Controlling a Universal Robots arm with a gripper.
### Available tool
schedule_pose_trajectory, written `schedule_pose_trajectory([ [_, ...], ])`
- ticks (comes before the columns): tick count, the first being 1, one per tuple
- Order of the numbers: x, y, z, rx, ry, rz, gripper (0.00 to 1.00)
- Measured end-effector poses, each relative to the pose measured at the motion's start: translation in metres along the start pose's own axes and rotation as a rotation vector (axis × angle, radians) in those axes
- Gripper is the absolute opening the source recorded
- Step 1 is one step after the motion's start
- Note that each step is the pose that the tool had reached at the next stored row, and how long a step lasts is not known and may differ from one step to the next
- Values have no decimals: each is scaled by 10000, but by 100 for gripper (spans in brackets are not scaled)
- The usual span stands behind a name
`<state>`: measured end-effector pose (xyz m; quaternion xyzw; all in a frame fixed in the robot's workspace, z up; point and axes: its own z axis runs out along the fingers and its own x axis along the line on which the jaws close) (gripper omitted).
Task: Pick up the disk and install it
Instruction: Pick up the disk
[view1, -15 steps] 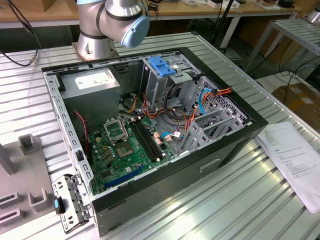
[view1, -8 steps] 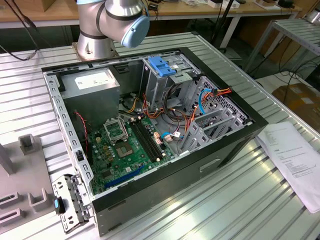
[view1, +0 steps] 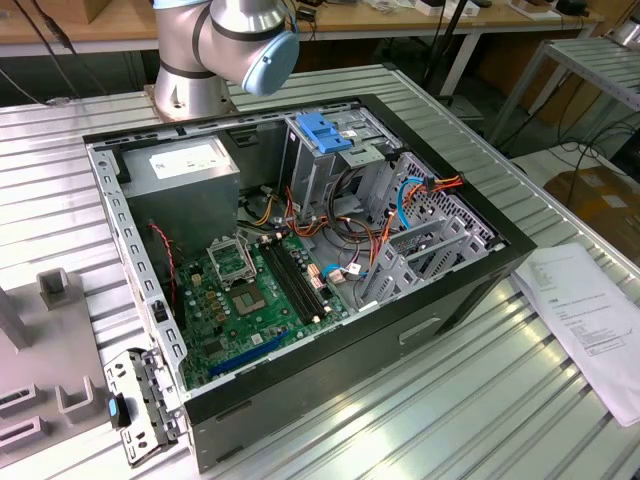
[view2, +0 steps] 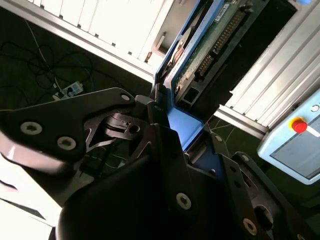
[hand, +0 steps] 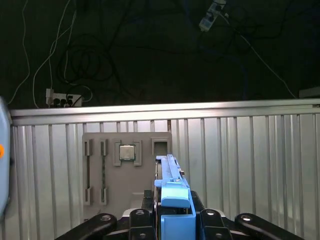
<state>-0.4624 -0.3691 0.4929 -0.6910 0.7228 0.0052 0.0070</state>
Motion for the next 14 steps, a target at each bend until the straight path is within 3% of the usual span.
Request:
schedule_pose_trajectory([
  [2, -1, 0, -62, -1, -22, 0, 37],
  [4, -3, 0, -190, -9, -22, 0, 37],
  [5, -4, -1, -222, -17, -21, 1, 37],
  [8, -3, -2, -222, -17, -21, -1, 37],
  [12, -6, -62, -223, -18, -20, 0, 37],
  [13, -7, -80, -222, -17, -21, 0, 37],
  [14, -10, -150, -222, -18, -20, 1, 37],
])
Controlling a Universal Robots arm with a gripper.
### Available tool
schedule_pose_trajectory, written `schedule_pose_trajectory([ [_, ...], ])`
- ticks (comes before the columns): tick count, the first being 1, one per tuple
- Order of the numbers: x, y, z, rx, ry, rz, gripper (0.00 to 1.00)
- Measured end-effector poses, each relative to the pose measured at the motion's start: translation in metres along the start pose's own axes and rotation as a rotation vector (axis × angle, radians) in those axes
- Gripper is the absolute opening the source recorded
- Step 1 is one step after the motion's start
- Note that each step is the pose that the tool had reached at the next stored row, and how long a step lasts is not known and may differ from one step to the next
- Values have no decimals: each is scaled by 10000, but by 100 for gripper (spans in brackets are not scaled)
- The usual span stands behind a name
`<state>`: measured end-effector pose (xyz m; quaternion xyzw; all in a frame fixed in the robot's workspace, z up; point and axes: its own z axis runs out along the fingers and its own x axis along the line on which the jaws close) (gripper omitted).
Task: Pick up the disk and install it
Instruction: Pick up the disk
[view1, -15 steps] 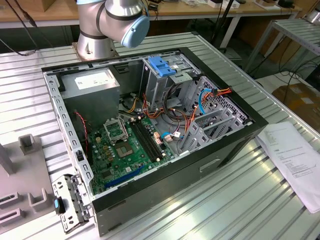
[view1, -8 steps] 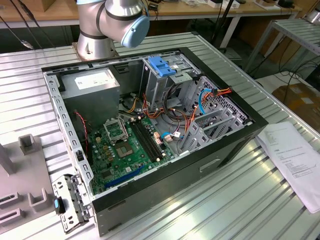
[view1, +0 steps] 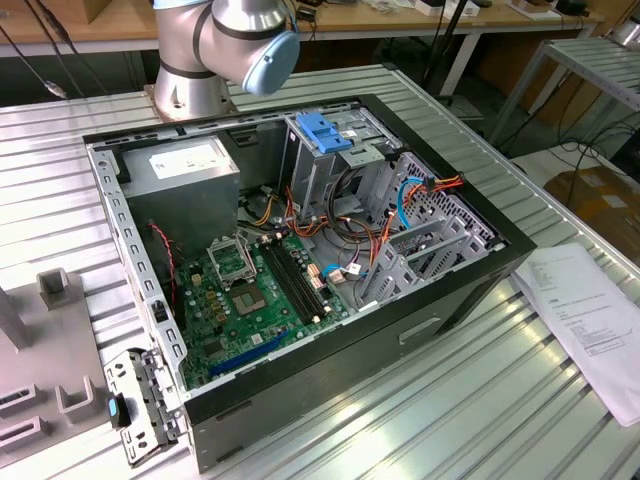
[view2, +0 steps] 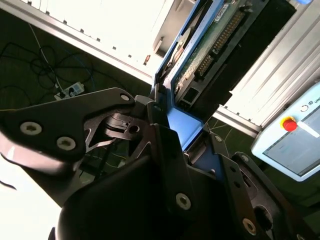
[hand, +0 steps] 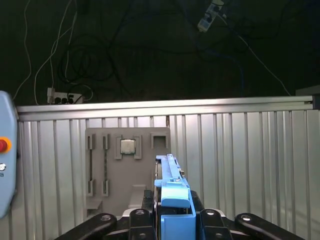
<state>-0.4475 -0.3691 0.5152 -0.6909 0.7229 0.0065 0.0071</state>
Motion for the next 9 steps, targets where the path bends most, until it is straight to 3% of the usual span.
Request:
schedule_pose_trajectory([
  [7, -9, -206, 2, 0, -1, -1, 37],
  [9, -14, -311, 3, 1, -1, -1, 37],
])
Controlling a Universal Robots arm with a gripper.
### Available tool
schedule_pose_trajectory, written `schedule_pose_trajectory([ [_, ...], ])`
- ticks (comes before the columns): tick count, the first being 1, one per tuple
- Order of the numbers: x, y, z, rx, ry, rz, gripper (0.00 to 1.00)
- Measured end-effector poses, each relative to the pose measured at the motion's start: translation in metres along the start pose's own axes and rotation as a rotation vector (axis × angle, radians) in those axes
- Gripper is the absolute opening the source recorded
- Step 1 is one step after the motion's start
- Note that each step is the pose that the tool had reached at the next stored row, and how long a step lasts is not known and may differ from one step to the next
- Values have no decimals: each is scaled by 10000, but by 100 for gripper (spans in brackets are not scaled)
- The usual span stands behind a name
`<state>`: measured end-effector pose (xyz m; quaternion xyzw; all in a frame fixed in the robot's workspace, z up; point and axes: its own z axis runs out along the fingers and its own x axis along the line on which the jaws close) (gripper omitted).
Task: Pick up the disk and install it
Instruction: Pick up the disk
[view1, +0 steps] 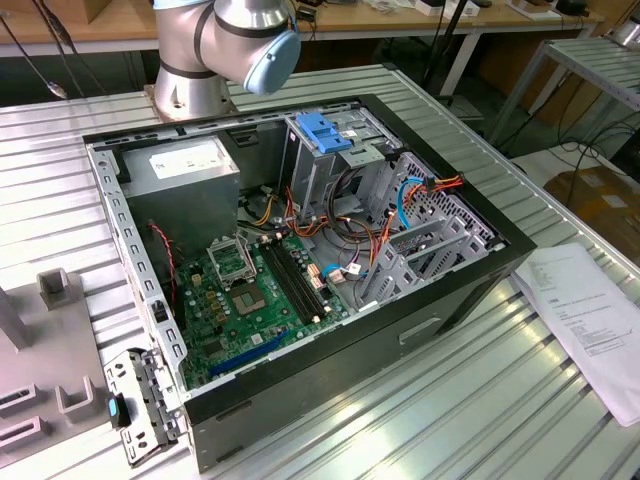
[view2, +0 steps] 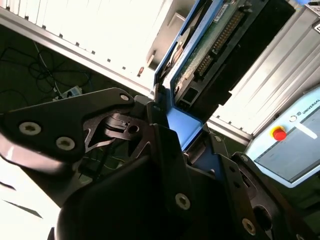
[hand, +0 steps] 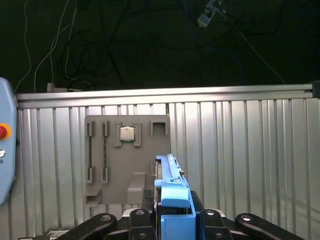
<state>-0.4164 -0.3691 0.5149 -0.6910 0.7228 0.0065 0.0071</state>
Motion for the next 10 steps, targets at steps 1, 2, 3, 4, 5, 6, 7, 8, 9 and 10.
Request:
schedule_pose_trajectory([
  [1, -4, -95, 1, -1, 1, 1, 37],
  [2, -5, -117, 3, -1, 1, 0, 37],
  [3, -6, -134, 4, 0, 0, 0, 37],
  [4, -8, -178, 7, 0, 0, 1, 37],
  [5, -10, -224, 9, 0, 1, 0, 37],
  [6, -12, -275, 10, -1, 1, 0, 37],
  [7, -15, -330, 12, 0, 0, 0, 37],
  [8, -17, -376, 13, 0, 0, 0, 37],
  [9, -18, -416, 14, 0, 0, 1, 37],
  [10, -20, -437, 14, -1, 1, 1, 37],
])
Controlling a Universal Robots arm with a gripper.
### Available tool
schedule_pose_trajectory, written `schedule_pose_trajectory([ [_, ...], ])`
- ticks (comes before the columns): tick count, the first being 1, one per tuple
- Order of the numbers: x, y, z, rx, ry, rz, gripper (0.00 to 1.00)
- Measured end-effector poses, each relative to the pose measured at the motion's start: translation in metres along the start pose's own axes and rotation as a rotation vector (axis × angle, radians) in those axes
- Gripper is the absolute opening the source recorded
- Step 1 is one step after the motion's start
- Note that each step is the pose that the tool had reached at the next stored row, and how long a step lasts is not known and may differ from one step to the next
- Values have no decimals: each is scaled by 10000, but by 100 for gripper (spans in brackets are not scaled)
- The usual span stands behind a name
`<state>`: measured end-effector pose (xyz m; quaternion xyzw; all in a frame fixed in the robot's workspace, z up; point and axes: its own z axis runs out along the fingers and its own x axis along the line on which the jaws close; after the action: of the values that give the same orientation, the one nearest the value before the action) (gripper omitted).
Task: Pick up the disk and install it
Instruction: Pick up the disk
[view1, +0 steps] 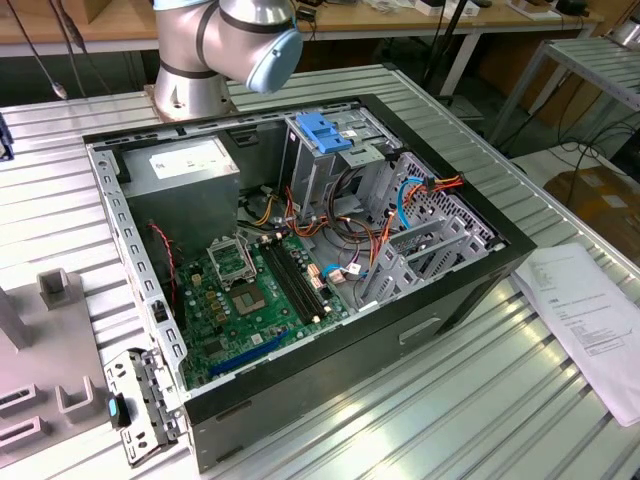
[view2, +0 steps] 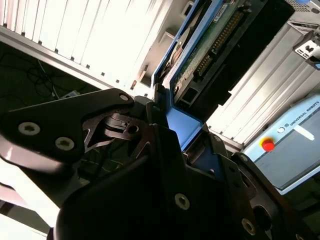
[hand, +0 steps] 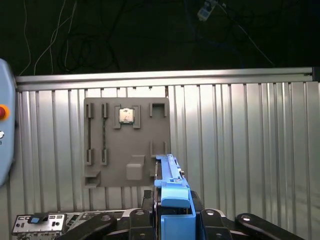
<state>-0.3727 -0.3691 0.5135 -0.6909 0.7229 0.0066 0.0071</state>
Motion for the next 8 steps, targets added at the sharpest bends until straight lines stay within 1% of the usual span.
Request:
schedule_pose_trajectory([
  [3, -3, -81, 3, 1, -1, 0, 37],
  [5, -8, -186, 6, 0, 0, -1, 37],
  [6, -11, -254, 9, 0, 0, 0, 37],
  [8, -14, -335, 18, 0, 0, 0, 37],
])
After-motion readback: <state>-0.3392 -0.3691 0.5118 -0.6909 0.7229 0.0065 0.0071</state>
